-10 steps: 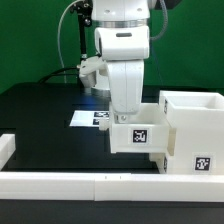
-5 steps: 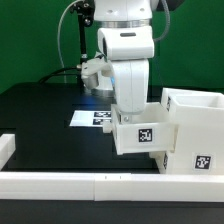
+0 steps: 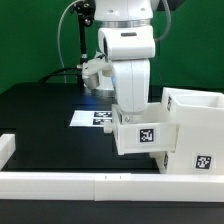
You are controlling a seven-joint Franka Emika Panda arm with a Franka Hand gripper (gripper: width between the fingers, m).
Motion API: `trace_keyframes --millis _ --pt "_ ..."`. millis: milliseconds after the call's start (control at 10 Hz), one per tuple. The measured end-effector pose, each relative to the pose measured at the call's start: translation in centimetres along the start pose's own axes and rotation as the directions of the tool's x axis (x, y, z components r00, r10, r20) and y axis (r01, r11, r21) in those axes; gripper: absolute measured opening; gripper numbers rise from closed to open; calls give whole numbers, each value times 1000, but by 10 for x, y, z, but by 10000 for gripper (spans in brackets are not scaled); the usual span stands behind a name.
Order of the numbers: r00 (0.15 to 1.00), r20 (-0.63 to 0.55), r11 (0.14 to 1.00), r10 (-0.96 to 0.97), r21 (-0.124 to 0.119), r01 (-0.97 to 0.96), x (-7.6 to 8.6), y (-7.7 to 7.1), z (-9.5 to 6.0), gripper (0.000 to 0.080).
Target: Assemble drawer
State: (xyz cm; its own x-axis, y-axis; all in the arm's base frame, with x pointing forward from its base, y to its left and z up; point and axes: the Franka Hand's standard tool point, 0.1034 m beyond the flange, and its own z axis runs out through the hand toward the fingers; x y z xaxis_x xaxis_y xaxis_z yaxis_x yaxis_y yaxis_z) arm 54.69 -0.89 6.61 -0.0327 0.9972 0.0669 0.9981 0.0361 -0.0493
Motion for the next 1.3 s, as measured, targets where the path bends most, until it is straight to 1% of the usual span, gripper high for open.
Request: trace_keyframes --millis 100,500,700,1000,1100,1200,1300 --pt "1000 -1 1000 0 -3 0 2 4 -1 40" --pt "999 9 999 51 -6 -51 3 6 -2 40" --pt "998 5 998 66 -6 -66 19 7 -1 40" --pt "998 4 998 63 -5 -63 33 7 0 40" --pt "998 2 998 56 -2 -56 37 6 1 40" --pt "999 1 999 54 -1 -54 39 4 2 40" --pt "999 -2 999 49 -8 -49 37 4 3 40"
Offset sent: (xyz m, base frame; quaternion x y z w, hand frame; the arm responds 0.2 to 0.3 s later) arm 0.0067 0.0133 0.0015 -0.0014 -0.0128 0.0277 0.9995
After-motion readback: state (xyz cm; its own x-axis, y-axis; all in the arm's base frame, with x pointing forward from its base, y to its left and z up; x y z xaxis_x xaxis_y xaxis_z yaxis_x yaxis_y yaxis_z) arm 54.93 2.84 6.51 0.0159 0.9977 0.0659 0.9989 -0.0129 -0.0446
